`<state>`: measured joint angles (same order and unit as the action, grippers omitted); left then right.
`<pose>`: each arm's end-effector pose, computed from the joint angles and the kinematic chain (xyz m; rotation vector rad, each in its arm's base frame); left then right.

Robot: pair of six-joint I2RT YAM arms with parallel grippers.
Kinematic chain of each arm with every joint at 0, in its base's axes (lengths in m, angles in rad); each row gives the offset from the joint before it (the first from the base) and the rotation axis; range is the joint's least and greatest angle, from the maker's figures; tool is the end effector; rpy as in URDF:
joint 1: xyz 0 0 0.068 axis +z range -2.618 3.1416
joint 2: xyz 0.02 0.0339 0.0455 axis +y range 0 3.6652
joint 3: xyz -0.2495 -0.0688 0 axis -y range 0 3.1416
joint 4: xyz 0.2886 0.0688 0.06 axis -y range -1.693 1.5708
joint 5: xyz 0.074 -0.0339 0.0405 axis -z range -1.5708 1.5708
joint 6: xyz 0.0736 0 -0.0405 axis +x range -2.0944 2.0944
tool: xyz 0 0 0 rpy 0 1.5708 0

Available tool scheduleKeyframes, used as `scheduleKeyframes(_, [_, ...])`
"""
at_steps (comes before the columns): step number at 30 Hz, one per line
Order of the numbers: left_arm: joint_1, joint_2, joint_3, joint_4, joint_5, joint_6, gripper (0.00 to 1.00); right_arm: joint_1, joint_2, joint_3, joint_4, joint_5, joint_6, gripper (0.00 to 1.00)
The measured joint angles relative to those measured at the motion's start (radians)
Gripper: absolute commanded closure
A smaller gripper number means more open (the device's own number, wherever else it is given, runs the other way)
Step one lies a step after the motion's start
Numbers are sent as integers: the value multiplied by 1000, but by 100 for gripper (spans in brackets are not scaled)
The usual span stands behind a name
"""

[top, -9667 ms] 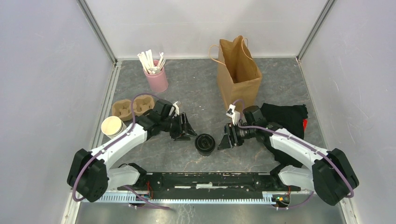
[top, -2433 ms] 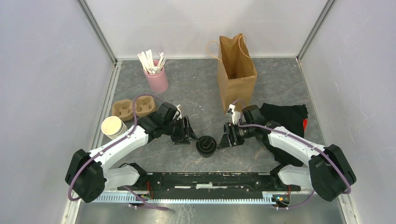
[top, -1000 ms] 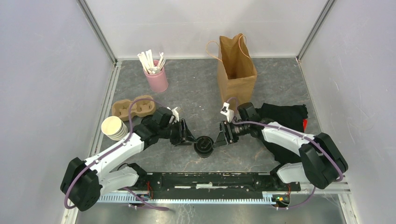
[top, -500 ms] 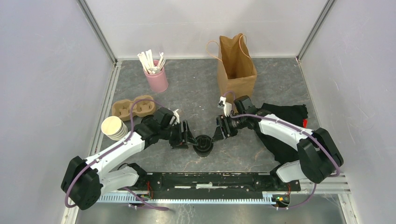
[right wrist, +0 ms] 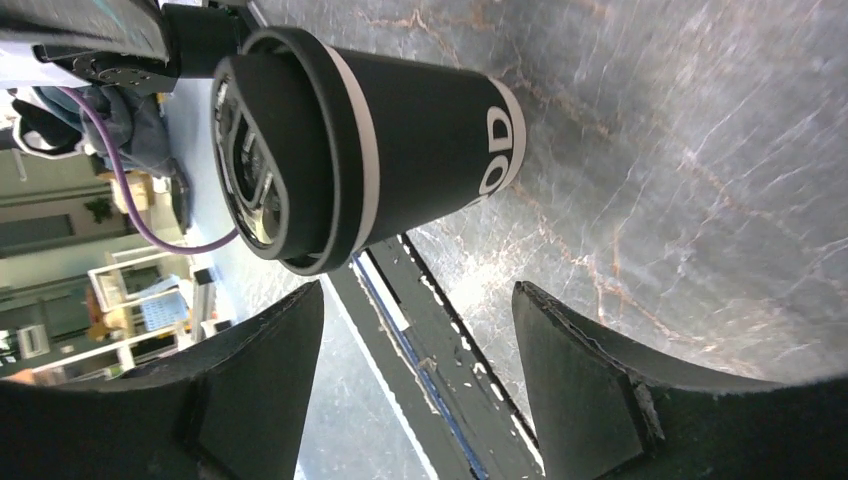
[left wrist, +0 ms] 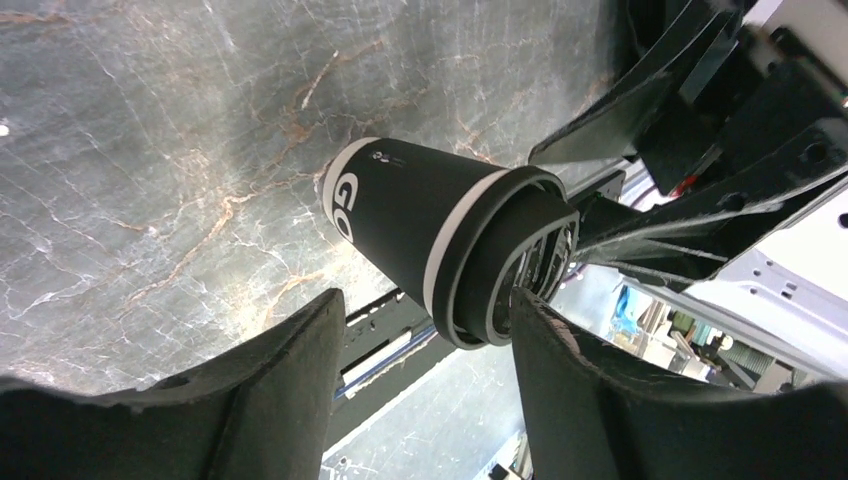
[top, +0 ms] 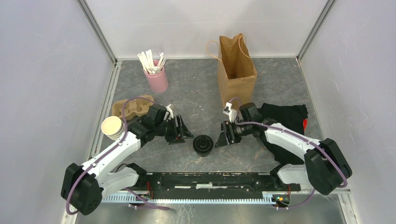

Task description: Pack the takeout coffee

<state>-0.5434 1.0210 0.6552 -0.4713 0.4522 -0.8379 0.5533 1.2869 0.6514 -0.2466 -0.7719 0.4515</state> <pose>0.2183 -0.1694 0.1749 -0.1562 2.6396 -1.1118 0.2270 0.2006 0.1321 -0.5053 2.5502 1.3605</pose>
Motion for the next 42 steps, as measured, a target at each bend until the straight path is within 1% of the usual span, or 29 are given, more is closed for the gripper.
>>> scheduleKeyframes(8, [9,42,-4,22,17,0,35,3,8,-70,97,-63,79,28])
scheduleKeyframes(15, [9,71,-24,34,30,1,40,29,31,-81,185,-87,134,30])
scheduleKeyframes(24, [12,80,-46,64,49,1,41,41,60,-88,240,-98,170,34])
scheduleKeyframes(27, [12,83,-50,77,53,1,43,41,70,-93,249,-101,180,36])
scheduleKeyframes(34, [-5,80,-51,80,32,-2,53,42,66,-92,222,-67,169,39])
scheduleKeyframes(38, [-27,69,-45,70,-6,-6,55,52,58,-72,169,-9,133,42])
scheduleKeyframes(42, [-31,49,-53,49,-29,-8,54,57,57,-31,110,47,92,43])
